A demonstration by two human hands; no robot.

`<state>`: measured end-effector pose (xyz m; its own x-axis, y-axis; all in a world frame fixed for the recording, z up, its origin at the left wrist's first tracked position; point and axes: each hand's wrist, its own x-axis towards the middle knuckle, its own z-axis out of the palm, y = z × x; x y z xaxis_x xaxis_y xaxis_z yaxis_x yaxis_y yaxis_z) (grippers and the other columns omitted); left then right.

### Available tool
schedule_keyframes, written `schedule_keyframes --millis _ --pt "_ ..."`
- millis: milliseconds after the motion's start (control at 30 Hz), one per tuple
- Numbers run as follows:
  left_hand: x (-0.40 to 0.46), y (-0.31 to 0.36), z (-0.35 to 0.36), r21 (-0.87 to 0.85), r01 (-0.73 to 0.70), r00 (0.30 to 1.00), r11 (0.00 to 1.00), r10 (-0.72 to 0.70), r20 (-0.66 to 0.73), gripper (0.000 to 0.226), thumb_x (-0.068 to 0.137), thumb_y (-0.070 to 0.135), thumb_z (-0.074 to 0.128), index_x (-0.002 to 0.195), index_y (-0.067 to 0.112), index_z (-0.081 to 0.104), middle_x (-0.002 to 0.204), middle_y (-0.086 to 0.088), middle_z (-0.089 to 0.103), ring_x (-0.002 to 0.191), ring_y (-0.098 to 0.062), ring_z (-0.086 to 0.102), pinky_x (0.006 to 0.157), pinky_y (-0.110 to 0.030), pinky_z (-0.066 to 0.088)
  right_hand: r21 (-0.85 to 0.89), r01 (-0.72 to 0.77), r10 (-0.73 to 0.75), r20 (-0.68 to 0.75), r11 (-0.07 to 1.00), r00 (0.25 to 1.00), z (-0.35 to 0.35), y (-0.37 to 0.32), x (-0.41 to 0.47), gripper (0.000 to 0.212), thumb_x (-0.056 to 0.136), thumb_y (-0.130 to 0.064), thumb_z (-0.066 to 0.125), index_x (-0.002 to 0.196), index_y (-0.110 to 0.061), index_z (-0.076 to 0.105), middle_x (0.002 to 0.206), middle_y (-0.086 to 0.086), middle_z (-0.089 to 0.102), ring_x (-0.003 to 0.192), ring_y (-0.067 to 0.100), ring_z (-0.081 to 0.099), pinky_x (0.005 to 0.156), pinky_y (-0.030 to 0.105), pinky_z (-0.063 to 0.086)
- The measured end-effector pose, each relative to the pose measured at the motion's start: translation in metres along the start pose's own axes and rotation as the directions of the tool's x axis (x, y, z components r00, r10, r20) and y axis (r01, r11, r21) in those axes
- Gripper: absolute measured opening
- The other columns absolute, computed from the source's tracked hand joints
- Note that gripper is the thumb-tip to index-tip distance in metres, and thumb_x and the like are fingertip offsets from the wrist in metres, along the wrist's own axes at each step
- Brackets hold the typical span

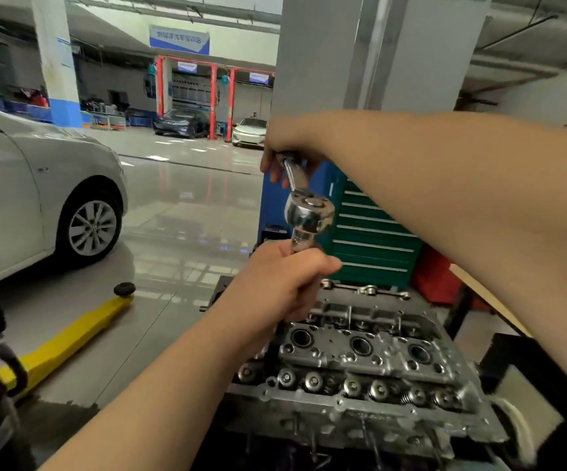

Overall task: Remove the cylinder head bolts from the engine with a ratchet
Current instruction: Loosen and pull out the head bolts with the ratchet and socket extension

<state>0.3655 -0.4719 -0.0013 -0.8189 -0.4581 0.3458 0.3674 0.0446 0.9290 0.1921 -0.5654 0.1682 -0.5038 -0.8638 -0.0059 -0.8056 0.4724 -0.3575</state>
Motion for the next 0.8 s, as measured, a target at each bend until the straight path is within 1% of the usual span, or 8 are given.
schedule_keyframes --millis 100,167,300,367,433,500,667,800 --pt "-0.009 0.007 0.006 0.002 -0.034 0.999 0.999 0.034 0.025 0.035 0.073 0.032 0.071 0.055 0.023 0.043 0.047 -0.001 0.032 0.042 -0.018 0.025 0.045 -0.026 0.026 -0.006 0.118 -0.118 -0.099 0.993 0.988 -0.008 0.022 -0.016 0.033 0.090 -0.002 0.058 0.120 -0.009 0.069 0.120 0.011 0.068 0.091 0.030 0.068 0.071 0.053 0.065" --pt "-0.011 0.006 0.011 0.024 -0.054 0.995 0.998 0.056 -0.081 0.032 0.073 0.028 0.070 0.058 0.018 0.044 0.049 -0.005 0.036 0.044 -0.020 0.030 0.047 -0.027 0.029 0.046 0.210 -0.203 -0.116 0.977 0.972 -0.012 0.037 -0.027 0.036 0.089 0.003 0.050 0.108 -0.018 0.072 0.114 0.003 0.074 0.096 0.023 0.068 0.062 0.036 0.062" --pt "-0.026 0.011 0.035 0.301 -0.041 0.903 0.953 0.164 -0.398 0.012 0.084 0.035 0.067 0.090 0.029 0.059 0.076 0.004 0.064 0.068 -0.015 0.060 0.066 -0.037 0.050 0.084 0.277 -0.261 -0.167 0.957 0.951 -0.015 0.068 -0.050 0.035 0.093 0.000 0.040 0.094 -0.015 0.072 0.089 0.021 0.070 0.069 0.026 0.063 0.047 0.028 0.051" --pt "-0.035 0.023 0.044 0.398 -0.117 0.826 0.910 0.312 -0.469 0.031 0.080 0.042 0.068 0.108 0.042 0.053 0.095 0.018 0.067 0.081 -0.001 0.064 0.073 -0.027 0.053 0.045 0.249 -0.235 -0.208 0.967 0.949 -0.020 0.087 -0.058 0.032 0.090 -0.001 0.042 0.094 -0.005 0.074 0.088 0.031 0.070 0.066 0.030 0.061 0.044 0.027 0.047" --pt "-0.037 0.043 0.055 0.560 -0.218 0.744 0.799 0.508 -0.435 0.041 0.080 0.049 0.067 0.117 0.043 0.050 0.106 0.018 0.064 0.092 0.002 0.063 0.070 -0.011 0.046 -0.037 0.219 -0.221 -0.242 0.975 0.945 -0.022 0.105 -0.066 0.032 0.090 -0.006 0.044 0.094 0.001 0.075 0.081 0.030 0.071 0.059 0.028 0.060 0.043 0.026 0.046" --pt "-0.026 0.064 0.067 0.735 -0.218 0.709 0.642 0.622 -0.332 0.042 0.085 0.059 0.061 0.121 0.038 0.054 0.114 0.017 0.061 0.102 0.001 0.058 0.076 -0.018 0.043 -0.157 0.179 -0.218 -0.279 0.971 0.935 -0.021 0.120 -0.082 0.029 0.093 -0.009 0.046 0.090 -0.001 0.075 0.071 0.019 0.070 0.051 0.027 0.059 0.046 0.028 0.048" --pt "0.019 0.088 0.080 0.944 0.238 0.821 0.228 0.472 -0.321 0.058 0.096 0.077 0.030 0.115 0.031 0.059 0.100 0.003 0.069 0.096 -0.027 0.061 0.077 -0.041 0.047 -0.408 0.129 -0.292 -0.368 0.904 0.883 -0.017 0.166 -0.152 0.019 0.102 -0.022 0.040 0.085 -0.018 0.049 0.073 0.010 0.055 0.061 0.025 0.049 0.053 0.033 0.031" --pt "0.027 0.092 0.072 0.947 0.246 0.830 0.205 0.460 -0.315 0.068 0.093 0.081 0.024 0.090 0.026 0.065 0.086 0.002 0.071 0.085 -0.027 0.063 0.071 -0.038 0.047 -0.430 0.107 -0.316 -0.450 0.897 0.835 -0.003 0.195 -0.236 0.055 0.106 -0.052 0.014 0.079 -0.020 0.050 0.065 0.007 0.053 0.062 0.027 0.052 0.053 0.035 0.034"
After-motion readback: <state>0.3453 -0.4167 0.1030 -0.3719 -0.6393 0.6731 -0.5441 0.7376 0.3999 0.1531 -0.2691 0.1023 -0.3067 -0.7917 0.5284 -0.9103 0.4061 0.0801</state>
